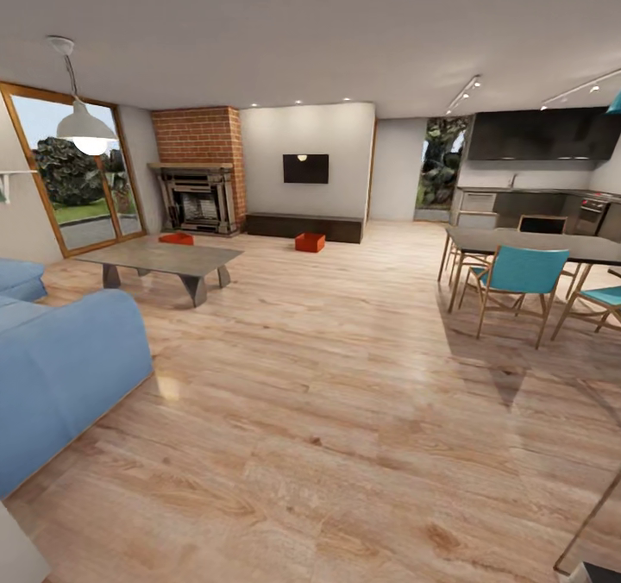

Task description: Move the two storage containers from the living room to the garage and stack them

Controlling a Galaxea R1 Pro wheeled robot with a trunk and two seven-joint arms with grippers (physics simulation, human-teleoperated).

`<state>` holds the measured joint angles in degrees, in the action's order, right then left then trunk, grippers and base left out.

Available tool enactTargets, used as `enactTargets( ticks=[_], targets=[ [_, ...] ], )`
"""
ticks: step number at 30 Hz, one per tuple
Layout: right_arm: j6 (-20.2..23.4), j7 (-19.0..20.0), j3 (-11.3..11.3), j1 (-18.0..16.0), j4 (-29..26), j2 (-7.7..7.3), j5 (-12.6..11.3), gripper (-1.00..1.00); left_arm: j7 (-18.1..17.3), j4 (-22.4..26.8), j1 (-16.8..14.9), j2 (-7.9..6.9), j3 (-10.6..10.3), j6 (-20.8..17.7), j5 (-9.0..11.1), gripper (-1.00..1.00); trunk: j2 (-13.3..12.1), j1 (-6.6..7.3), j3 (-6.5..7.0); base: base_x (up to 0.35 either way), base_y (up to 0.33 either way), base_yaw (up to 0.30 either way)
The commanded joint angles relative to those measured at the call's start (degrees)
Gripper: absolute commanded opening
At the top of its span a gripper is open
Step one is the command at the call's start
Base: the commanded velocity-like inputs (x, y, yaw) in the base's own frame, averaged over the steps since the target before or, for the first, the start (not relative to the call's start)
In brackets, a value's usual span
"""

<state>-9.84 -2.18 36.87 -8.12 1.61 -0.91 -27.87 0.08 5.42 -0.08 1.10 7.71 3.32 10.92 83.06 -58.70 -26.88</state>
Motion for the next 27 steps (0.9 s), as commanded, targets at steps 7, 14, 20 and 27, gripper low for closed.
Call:
enactTargets(
  ticks=[7,14,20,27],
  targets=[
    [-0.3,0.0,0.5,-0.1,0.1,0.03,-0.4,1.00,0.0,0.0,0.0,0.11,0.4,0.2,0.0,1.00,0.0,-0.03,-0.05,0.323,0.000,0.000],
    [-0.3,0.0,0.5,-0.1,0.1,0.03,-0.4,1.00,0.0,0.0,0.0,0.09,0.4,0.2,0.1,1.00,0.0,-0.03,-0.05,0.323,0.000,0.000],
    [-0.3,0.0,0.4,-0.1,0.1,0.03,-0.4,1.00,0.0,0.0,0.0,0.04,0.4,0.1,0.1,1.00,0.0,-0.03,-0.05,0.323,0.000,0.000],
    [-0.3,0.0,0.4,-0.1,0.1,0.03,-0.4,1.00,0.0,0.0,0.0,-0.06,0.3,0.1,0.1,1.00,0.0,-0.03,-0.05,0.323,0.000,0.000]
  ],
)
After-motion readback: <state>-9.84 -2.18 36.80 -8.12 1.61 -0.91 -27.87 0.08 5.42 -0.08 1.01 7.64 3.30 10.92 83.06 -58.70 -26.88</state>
